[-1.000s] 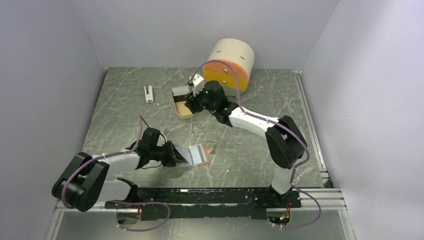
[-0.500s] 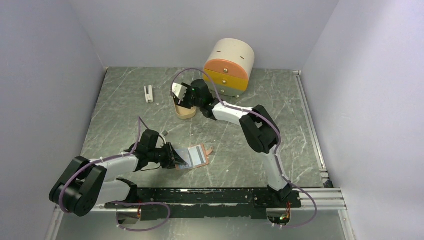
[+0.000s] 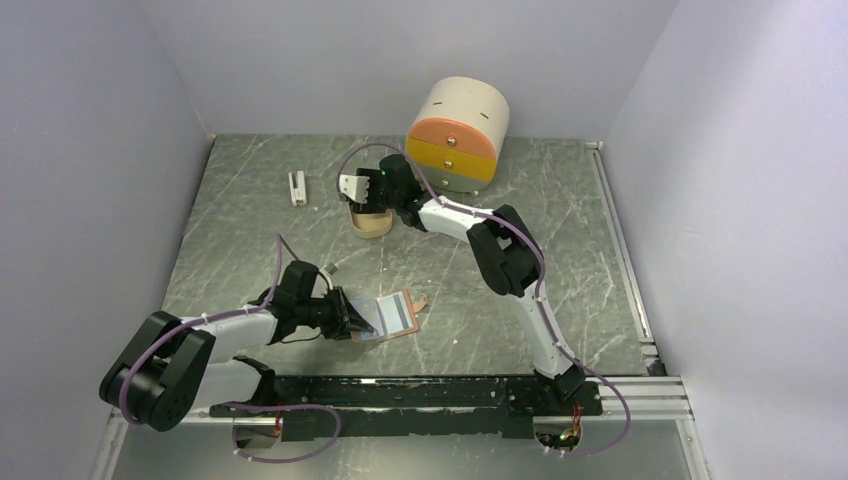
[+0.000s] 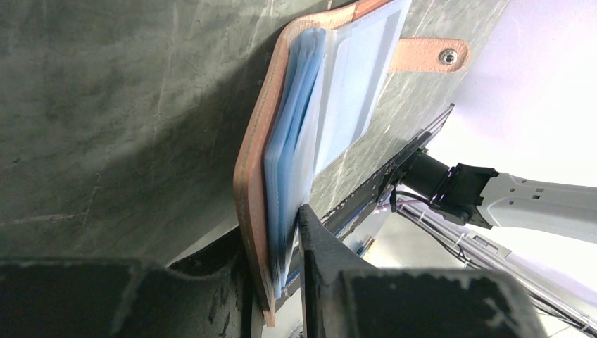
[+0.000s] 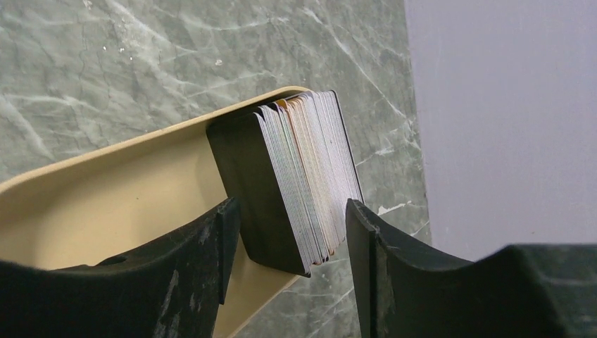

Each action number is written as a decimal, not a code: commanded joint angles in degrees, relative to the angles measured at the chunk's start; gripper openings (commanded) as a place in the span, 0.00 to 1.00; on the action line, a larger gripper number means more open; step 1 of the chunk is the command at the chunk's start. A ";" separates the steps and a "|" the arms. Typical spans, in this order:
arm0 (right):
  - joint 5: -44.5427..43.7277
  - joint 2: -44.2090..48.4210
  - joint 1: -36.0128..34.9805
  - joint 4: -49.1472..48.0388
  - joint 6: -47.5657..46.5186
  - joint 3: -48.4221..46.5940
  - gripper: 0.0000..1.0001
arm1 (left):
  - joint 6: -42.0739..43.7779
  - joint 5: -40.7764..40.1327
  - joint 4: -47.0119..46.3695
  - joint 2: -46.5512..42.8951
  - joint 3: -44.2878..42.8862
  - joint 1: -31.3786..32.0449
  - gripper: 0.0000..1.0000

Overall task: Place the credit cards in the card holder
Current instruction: Pick up the credit card from the storage box.

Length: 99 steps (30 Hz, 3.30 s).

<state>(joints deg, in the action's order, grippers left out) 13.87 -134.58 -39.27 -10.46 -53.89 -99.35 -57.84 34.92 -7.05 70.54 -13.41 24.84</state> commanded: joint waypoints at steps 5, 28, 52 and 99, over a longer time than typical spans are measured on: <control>0.12 -3.21 0.44 -0.44 -6.46 -3.13 0.60 | 0.68 2.41 -2.88 2.33 0.31 -0.31 0.25; -2.91 -2.98 0.81 -4.11 -7.61 -4.20 0.49 | 0.56 2.91 -5.49 5.74 0.40 -0.36 0.25; -0.45 2.60 1.30 -4.02 -8.00 2.92 0.23 | 0.23 2.96 -5.87 5.49 0.66 -0.32 0.26; -0.37 12.22 1.30 -1.61 -2.30 11.82 0.00 | -0.04 2.61 -4.06 2.93 0.19 -0.23 0.26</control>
<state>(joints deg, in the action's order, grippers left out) 15.86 -126.04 -38.30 -10.37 -58.63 -88.84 -57.91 37.69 -11.70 74.04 -12.88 24.84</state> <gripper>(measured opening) 0.011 0.262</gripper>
